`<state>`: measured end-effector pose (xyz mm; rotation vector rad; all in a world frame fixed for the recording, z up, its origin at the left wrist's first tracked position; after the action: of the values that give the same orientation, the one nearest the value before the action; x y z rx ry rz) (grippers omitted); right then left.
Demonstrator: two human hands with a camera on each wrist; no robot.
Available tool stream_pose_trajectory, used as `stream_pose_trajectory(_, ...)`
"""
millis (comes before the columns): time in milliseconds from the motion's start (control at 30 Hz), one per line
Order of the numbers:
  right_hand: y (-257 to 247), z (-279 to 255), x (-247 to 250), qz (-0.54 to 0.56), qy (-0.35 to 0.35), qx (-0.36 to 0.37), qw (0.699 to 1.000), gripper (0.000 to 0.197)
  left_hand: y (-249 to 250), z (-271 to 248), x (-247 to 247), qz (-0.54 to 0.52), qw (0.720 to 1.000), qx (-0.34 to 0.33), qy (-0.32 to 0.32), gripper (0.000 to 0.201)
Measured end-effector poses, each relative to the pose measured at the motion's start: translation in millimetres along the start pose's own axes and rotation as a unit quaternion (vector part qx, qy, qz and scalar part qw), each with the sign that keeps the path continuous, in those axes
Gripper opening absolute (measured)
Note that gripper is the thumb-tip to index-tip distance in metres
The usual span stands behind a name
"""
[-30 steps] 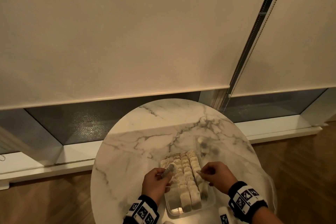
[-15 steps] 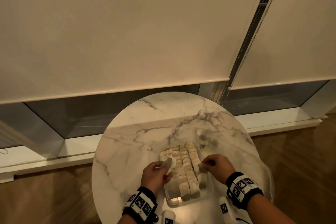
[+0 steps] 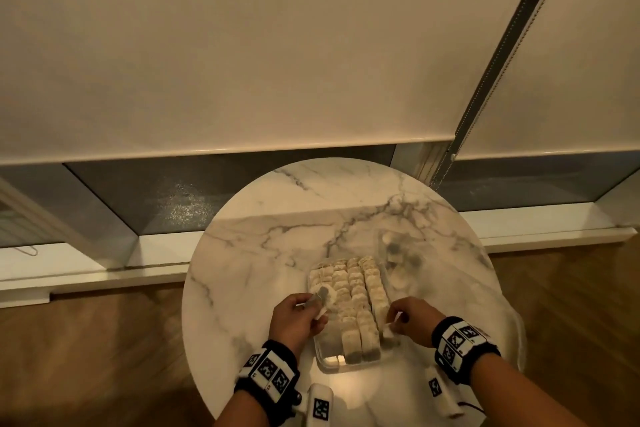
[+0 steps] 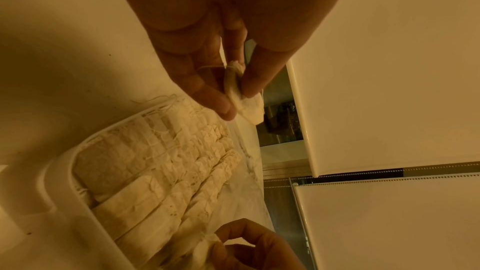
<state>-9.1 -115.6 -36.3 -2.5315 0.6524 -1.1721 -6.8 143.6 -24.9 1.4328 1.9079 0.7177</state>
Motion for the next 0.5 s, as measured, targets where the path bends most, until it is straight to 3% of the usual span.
stream_pose_trajectory(267,-10.1,10.8,-5.8,-0.114,-0.025,0.007,0.993,0.017,-0.2,-3.3,-1.2,0.0,1.0,-0.008,0.022,0.02)
stream_pose_trajectory(500,-18.2,12.3,-13.2,-0.287,0.038,0.037,0.957,0.025,-1.9,-8.3,-10.9,0.008,0.999,-0.02,0.025,0.028)
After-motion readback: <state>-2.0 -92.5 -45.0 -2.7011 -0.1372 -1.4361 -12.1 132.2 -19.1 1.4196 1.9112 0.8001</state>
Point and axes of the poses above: each hand's wrist, its own z-axis towards the middle knuckle, its own x-axis out of the back of the hand, y = z × x, the point moved 2 cm from there along z, towards the middle knuckle, and after that the axes turned 1 degree about -y, right-handed, at the moved point
